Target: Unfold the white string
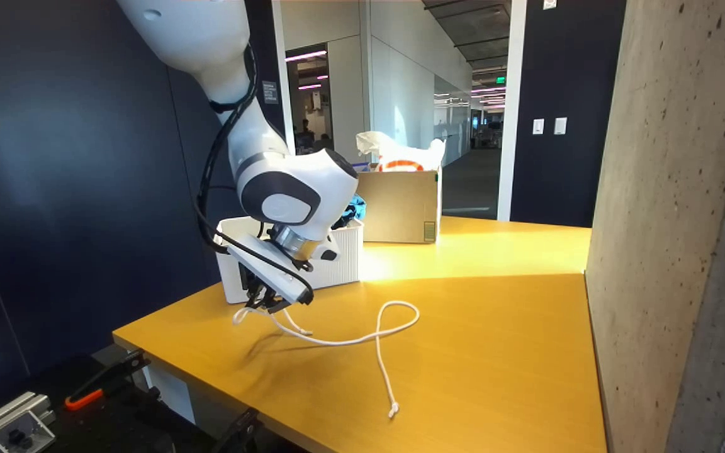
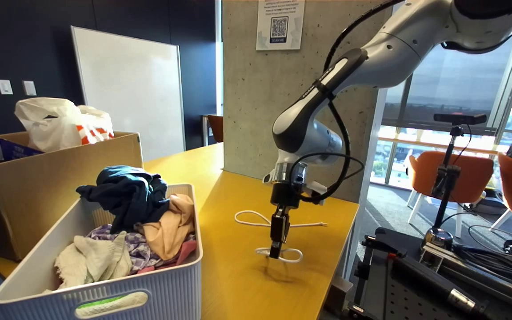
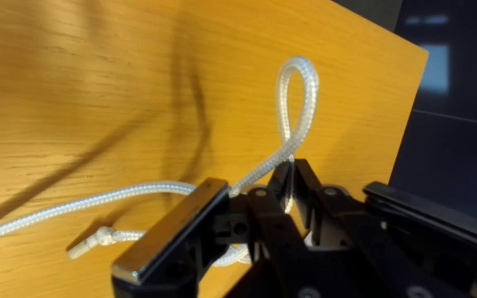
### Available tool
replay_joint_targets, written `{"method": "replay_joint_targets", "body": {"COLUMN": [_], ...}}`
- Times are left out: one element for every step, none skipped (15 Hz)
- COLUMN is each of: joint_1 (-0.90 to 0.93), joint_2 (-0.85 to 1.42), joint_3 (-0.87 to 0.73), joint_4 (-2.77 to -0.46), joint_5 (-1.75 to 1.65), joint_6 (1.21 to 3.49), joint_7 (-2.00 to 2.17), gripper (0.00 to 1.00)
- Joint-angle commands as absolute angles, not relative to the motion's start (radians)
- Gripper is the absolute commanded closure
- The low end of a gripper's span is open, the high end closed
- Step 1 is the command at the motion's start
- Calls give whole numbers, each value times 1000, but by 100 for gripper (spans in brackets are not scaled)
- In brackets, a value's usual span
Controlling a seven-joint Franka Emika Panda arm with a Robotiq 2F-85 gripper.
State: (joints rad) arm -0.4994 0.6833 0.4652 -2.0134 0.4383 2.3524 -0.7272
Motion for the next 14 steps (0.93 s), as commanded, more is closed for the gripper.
{"method": "replay_joint_targets", "body": {"joint_1": [-434, -409, -390, -371, -354, -337, -323, -309, -296, -284, -271, -262, -255, -246], "joint_2": [661, 665, 667, 672, 677, 681, 679, 673, 667, 667, 668, 668, 669, 668], "joint_3": [395, 377, 362, 350, 337, 326, 317, 308, 298, 287, 275, 269, 264, 260], "joint_4": [-1989, -1980, -1973, -1965, -1956, -1949, -1950, -1954, -1959, -1960, -1960, -1962, -1962, -1964], "joint_5": [508, 514, 516, 519, 520, 522, 523, 520, 519, 516, 511, 508, 507, 505], "joint_6": [2276, 2281, 2276, 2280, 2277, 2278, 2283, 2287, 2293, 2299, 2305, 2310, 2312, 2315], "joint_7": [-756, -739, -732, -721, -714, -707, -698, -684, -664, -642, -617, -601, -587, -573], "gripper": [98, 67, 66, 60, 52, 46, 38, 31, 24, 16, 9, 1, 0, 0]}}
